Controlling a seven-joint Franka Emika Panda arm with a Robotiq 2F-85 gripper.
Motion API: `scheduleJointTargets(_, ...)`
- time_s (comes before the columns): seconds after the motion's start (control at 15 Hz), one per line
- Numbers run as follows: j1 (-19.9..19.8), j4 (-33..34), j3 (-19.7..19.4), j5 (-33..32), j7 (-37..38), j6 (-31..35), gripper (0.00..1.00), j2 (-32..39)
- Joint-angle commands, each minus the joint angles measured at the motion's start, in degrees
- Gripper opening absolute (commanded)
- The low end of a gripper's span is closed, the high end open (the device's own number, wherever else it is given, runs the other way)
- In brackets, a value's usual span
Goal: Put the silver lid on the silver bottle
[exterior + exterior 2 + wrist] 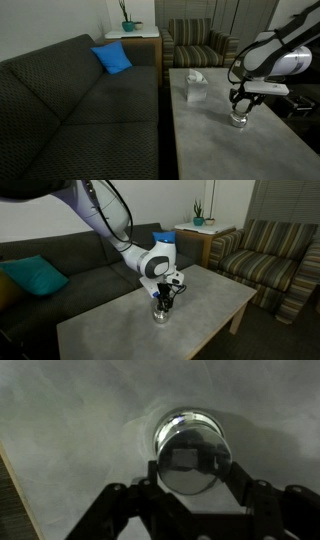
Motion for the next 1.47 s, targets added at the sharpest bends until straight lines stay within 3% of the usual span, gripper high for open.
scheduleJointTargets(0.0, -0.1, 0.1, -0.4, 0.9, 0.6, -0.9, 0.44, 0.0)
scheduleJointTargets(1.27, 0.3, 0.9, 0.3, 0.5, -0.6, -3.6, 0.44, -0.1)
scheduleJointTargets(1.33, 0.7, 0.5, -0.2, 0.4, 0.2, -1.9, 0.69, -0.1)
scheduleJointTargets(1.4, 0.7, 0.5, -0.2, 0.4, 0.2, -2.0, 0.69, -0.1)
